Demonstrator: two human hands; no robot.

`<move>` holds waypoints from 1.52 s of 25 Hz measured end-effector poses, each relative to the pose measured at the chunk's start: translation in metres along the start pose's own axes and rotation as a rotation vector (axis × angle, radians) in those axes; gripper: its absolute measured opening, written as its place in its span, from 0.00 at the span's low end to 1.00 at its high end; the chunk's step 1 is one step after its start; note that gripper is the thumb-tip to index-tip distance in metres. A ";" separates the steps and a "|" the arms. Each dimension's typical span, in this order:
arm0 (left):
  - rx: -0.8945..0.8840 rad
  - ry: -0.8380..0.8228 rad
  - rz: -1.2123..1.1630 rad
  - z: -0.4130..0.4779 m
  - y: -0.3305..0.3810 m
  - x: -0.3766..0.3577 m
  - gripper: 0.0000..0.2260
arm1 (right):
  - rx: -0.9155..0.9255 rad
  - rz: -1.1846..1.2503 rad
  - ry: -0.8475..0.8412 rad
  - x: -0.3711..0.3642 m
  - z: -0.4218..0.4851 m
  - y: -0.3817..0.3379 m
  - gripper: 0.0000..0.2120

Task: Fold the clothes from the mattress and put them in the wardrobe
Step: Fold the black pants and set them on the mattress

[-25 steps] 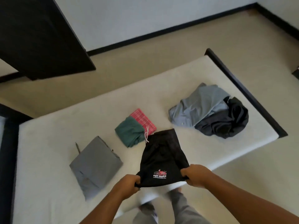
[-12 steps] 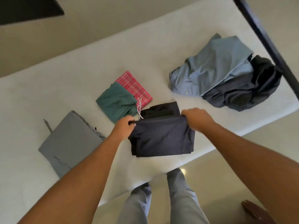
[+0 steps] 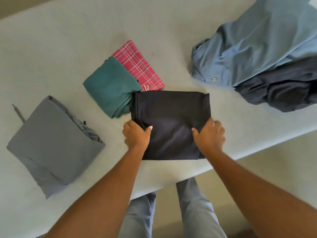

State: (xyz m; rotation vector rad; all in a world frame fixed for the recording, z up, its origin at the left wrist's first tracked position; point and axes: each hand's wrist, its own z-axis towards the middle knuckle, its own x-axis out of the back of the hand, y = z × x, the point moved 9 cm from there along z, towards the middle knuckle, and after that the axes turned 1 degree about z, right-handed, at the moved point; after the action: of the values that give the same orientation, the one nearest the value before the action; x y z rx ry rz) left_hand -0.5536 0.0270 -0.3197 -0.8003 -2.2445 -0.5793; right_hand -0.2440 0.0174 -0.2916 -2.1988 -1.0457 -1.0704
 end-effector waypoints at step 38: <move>0.353 -0.030 -1.164 0.022 -0.333 0.209 0.26 | 0.243 0.704 -1.010 -0.129 -0.191 -0.368 0.23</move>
State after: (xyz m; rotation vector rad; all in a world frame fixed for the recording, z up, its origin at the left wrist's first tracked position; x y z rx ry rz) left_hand -0.9113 -0.1179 -0.2429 0.7615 -2.5692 -0.6171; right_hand -0.6750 0.0510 -0.2539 -2.5641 -0.5548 0.5078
